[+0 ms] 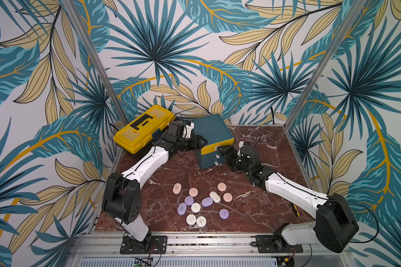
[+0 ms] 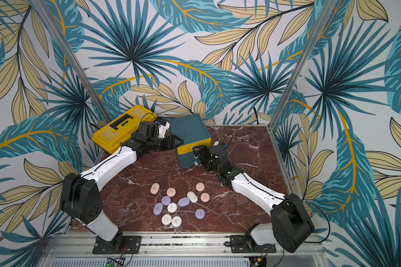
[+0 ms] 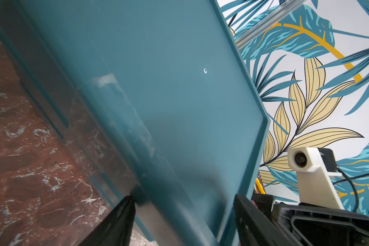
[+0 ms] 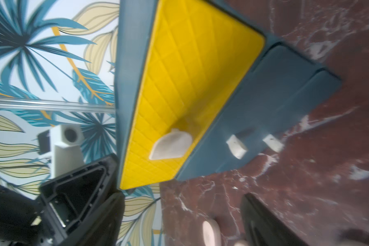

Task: Put the bluetooth earphones in the drawer according to color
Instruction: Open the drawer in the storage box.

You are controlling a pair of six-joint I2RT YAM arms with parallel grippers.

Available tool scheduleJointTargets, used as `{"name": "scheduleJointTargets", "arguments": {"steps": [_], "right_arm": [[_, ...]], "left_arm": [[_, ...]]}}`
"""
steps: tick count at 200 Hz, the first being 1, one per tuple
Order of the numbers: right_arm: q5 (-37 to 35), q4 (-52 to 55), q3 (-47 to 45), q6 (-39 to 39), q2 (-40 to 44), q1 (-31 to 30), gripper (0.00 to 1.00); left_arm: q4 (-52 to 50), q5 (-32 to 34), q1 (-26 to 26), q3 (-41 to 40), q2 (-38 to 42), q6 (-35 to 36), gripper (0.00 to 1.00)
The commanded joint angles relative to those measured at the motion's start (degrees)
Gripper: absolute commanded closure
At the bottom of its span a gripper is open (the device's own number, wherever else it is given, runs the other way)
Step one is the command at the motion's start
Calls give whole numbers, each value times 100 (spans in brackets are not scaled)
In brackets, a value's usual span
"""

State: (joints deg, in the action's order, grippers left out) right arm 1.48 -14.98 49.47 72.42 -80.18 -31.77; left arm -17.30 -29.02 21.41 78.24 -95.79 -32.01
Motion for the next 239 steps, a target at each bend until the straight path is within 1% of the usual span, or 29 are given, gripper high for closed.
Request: {"name": "scheduleJointTargets", "arguments": {"steps": [1, 45, 69, 104, 113, 149, 185, 204, 239], "right_arm": [[-145, -1440, -250, 479, -262, -45, 13], [-219, -1520, -236, 594, -426, -44, 16], [-383, -1689, -328, 683, -491, -48, 20], [-318, -1859, -276, 838, -756, -45, 24], [-345, -1868, -282, 874, -800, -49, 25], [-451, -2017, -327, 974, -903, -46, 29], [-577, -2103, -416, 1028, -938, -46, 35], [-621, -2204, -511, 1037, -913, -46, 35], [-632, -2392, -692, 763, -729, -63, 31]], "left_arm": [[314, -73, 59, -130, -123, -31, 23], [280, -75, 61, -165, -192, 2, 23], [241, -86, 60, -147, -204, 15, 24], [157, -93, 63, -85, -213, 104, 25], [-41, -71, 60, -81, -221, 115, 25], [-141, -74, 65, -58, -270, 144, 26], [-141, -67, 60, -54, -331, 139, 27], [-142, -80, 63, -49, -353, 139, 27], [-151, -63, 51, -43, -403, 138, 27]]}}
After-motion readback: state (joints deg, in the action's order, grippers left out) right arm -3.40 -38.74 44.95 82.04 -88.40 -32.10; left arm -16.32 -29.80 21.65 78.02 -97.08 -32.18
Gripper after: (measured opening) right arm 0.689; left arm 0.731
